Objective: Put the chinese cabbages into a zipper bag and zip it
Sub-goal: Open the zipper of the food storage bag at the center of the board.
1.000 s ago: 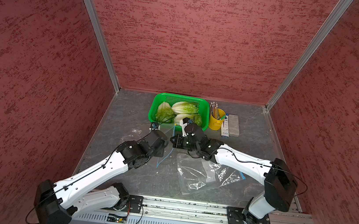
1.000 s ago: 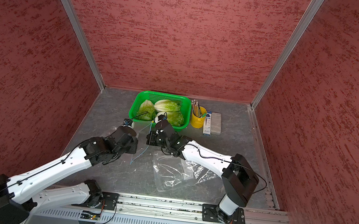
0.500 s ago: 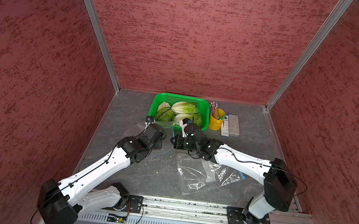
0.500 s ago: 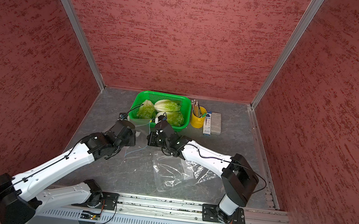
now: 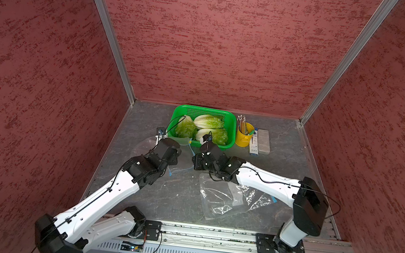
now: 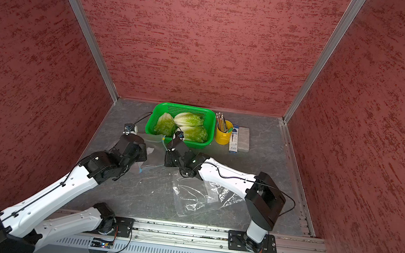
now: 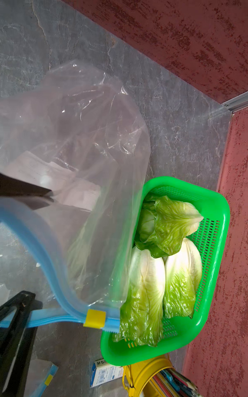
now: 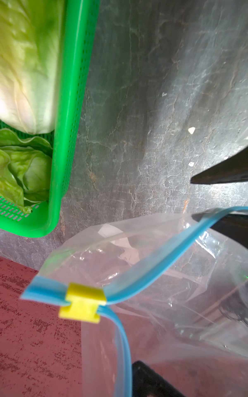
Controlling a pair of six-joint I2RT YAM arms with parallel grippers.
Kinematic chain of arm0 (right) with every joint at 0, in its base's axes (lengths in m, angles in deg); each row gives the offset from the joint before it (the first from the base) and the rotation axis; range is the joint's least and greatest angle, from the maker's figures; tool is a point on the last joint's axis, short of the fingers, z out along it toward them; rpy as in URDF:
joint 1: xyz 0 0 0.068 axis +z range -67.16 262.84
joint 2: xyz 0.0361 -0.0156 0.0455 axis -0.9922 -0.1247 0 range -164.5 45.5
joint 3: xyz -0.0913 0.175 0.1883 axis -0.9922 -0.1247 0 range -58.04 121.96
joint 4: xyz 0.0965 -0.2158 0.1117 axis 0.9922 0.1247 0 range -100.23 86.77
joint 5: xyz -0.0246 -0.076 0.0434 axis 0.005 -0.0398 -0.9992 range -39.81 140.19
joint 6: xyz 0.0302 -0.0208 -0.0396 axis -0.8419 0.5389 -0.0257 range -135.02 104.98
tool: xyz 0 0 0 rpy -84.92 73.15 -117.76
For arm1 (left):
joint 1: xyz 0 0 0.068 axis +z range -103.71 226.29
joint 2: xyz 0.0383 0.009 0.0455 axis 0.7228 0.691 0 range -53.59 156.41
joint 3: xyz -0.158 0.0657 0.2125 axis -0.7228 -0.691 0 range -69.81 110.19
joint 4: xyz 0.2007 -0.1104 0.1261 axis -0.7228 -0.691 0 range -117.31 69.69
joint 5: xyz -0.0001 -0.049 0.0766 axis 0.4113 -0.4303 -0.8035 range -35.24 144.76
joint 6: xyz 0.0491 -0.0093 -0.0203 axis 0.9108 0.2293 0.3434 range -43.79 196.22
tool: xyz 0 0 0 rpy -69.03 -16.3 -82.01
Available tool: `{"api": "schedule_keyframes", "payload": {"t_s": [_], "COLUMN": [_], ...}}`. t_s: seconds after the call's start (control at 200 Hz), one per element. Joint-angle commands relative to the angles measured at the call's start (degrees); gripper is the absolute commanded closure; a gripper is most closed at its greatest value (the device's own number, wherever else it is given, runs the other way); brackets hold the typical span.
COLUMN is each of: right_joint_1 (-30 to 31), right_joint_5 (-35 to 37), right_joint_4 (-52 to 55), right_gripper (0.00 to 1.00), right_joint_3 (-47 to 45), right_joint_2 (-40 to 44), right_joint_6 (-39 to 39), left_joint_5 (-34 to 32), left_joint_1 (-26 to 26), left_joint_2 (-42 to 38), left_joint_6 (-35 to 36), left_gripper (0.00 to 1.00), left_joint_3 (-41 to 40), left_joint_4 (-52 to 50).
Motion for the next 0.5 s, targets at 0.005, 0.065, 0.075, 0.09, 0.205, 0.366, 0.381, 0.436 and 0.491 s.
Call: {"api": "schedule_keyframes", "payload": {"t_s": [0.005, 0.065, 0.075, 0.09, 0.205, 0.366, 0.381, 0.436, 0.491], "right_joint_1": [0.44, 0.48, 0.5, 0.53, 0.53, 0.53, 0.53, 0.53, 0.53], "right_joint_5": [4.08, 3.53, 3.46, 3.28, 2.22, 0.85, 0.85, 0.92, 1.39], "right_joint_4": [2.48, 1.85, 1.65, 1.5, 0.46, -4.95, -5.07, -4.91, -4.88], "right_gripper": [0.73, 0.72, 0.72, 0.71, 0.69, 0.58, 0.57, 0.55, 0.53], "right_joint_3": [1.29, 1.46, 1.49, 1.61, 2.92, 0.78, 0.82, 1.08, 1.14], "right_joint_2": [-0.62, -0.62, -0.62, -0.64, -0.88, 3.08, 3.47, 4.34, 5.55], "right_joint_6": [1.51, 1.51, 1.51, 1.57, 2.74, 3.59, 3.77, 4.48, 4.97], "left_joint_5": [-0.86, 0.13, 0.45, 0.87, 3.79, 6.4, 6.45, 6.6, 6.83], "left_joint_1": [0.99, 1.77, 1.98, 2.2, 2.72, 4.07, 4.09, 4.17, 4.43], "left_joint_2": [-3.05, -3.78, -3.86, -4.0, -4.38, -3.16, -3.1, -3.03, -3.03], "left_joint_6": [-0.85, -0.85, -0.85, -0.8, -1.11, -2.17, -2.16, -2.34, -2.34], "left_gripper": [1.0, 1.0, 1.0, 1.0, 1.0, 1.0, 1.0, 1.0, 1.0], "left_joint_3": [-1.31, -1.77, -1.85, -1.97, -3.67, -5.14, -5.2, -5.38, -5.58], "left_joint_4": [-0.1, -0.04, 0.05, 0.2, 2.77, 4.14, 4.27, 4.45, 4.79]}}
